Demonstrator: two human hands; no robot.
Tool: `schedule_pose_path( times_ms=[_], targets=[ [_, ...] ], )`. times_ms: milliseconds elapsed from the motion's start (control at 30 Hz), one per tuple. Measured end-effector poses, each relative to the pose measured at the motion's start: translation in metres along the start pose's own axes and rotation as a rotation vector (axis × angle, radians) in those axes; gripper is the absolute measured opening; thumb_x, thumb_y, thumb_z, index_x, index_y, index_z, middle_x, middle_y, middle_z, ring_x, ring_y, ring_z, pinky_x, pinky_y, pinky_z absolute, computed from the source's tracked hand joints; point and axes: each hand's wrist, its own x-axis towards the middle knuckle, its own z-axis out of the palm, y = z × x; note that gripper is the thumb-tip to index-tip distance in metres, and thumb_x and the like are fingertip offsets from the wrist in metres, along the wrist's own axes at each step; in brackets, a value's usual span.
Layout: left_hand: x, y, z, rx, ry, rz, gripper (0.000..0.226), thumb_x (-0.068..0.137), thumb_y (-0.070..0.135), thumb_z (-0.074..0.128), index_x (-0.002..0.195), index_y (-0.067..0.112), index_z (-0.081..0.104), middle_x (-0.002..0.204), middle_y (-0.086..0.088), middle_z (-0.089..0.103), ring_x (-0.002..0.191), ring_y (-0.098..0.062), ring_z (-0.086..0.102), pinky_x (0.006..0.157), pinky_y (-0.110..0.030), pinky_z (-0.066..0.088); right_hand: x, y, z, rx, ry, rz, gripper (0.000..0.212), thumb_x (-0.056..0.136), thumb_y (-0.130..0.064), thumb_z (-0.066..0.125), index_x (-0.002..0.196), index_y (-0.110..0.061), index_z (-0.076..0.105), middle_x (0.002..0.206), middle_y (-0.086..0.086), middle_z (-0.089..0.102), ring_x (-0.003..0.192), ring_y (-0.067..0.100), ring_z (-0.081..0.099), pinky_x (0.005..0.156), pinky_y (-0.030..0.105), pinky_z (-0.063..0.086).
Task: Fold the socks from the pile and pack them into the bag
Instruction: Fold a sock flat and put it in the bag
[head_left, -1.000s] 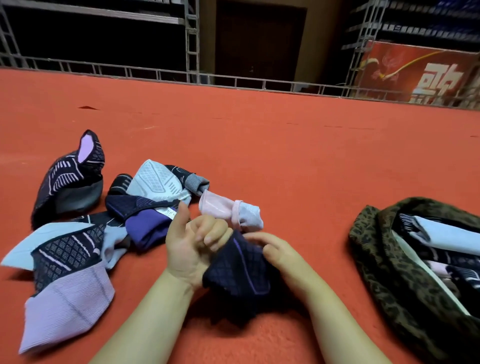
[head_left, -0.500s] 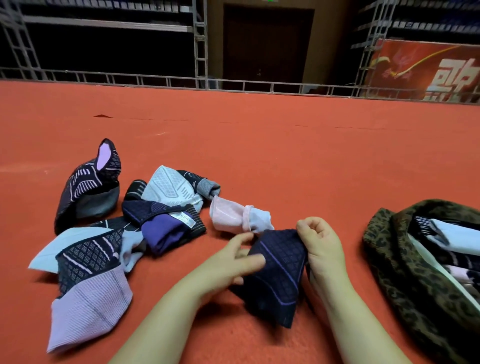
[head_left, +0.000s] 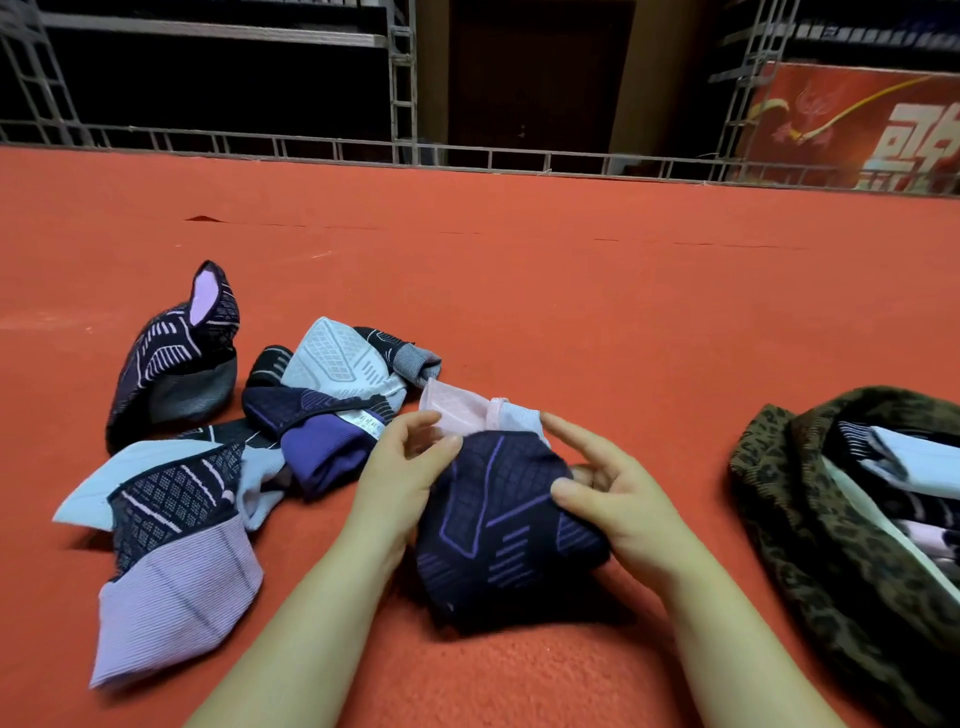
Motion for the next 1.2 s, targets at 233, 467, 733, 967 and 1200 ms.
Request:
schedule_pose_path(
  times_ms=[233,467,733,967,1200],
  targets=[
    [-0.014,0.005,0.011,0.107,-0.281,-0.225,0.032,0.095,0.047,0.041,0.107,0.028,0.064,0.108,0.006,0.07,0.101,-0.014,0.064,0.095,-0.037,0.047,0.007,0.001,-0.005,0.252,0.477,-0.211,0.02,0.092,-0.009,0.05,0.083,-0.019,0.064,0.076,0.006,0.069,0.065,0.018,0.063,0.063,0.028,0.054],
    [-0.012,0.01,0.011,-0.065,-0.196,0.074,0.046,0.083,0.004,0.065,0.119,0.029,0.05,0.067,0.008,0.066,0.063,-0.003,0.062,0.059,-0.015,0.047,0.01,0.005,-0.011,0.305,0.256,-0.173,0.076,0.061,-0.027,0.085,0.127,-0.029,0.047,0.095,0.008,0.066,0.081,0.018,0.065,0.071,0.029,0.056],
    [-0.011,0.012,0.004,-0.023,-0.214,0.128,0.057,0.071,-0.005,0.061,0.12,0.023,0.053,0.082,0.003,0.063,0.07,-0.004,0.063,0.068,-0.015,0.05,0.005,0.003,-0.018,-0.299,0.276,0.002,0.07,0.086,0.003,0.062,0.138,-0.033,0.033,0.076,0.0,0.072,0.064,0.006,0.065,0.054,0.016,0.047],
    [0.008,0.041,0.001,0.515,-0.041,0.299,0.046,0.075,0.014,0.074,0.119,0.02,0.064,0.109,0.008,0.066,0.099,-0.002,0.06,0.089,-0.013,0.042,0.027,-0.019,-0.022,-0.474,0.377,-0.155,0.054,0.075,0.007,0.07,0.117,-0.025,0.058,0.088,-0.003,0.071,0.078,-0.001,0.063,0.078,0.013,0.048],
    [-0.011,0.053,-0.018,0.993,-0.22,0.431,0.027,0.075,0.027,0.07,0.102,0.026,0.07,0.096,0.009,0.067,0.092,-0.008,0.059,0.084,-0.025,0.044,-0.005,-0.018,-0.023,-1.028,0.243,-0.151,0.037,0.071,-0.012,0.078,0.084,-0.045,0.066,0.082,-0.024,0.066,0.08,0.003,0.058,0.076,0.015,0.041]
  ],
)
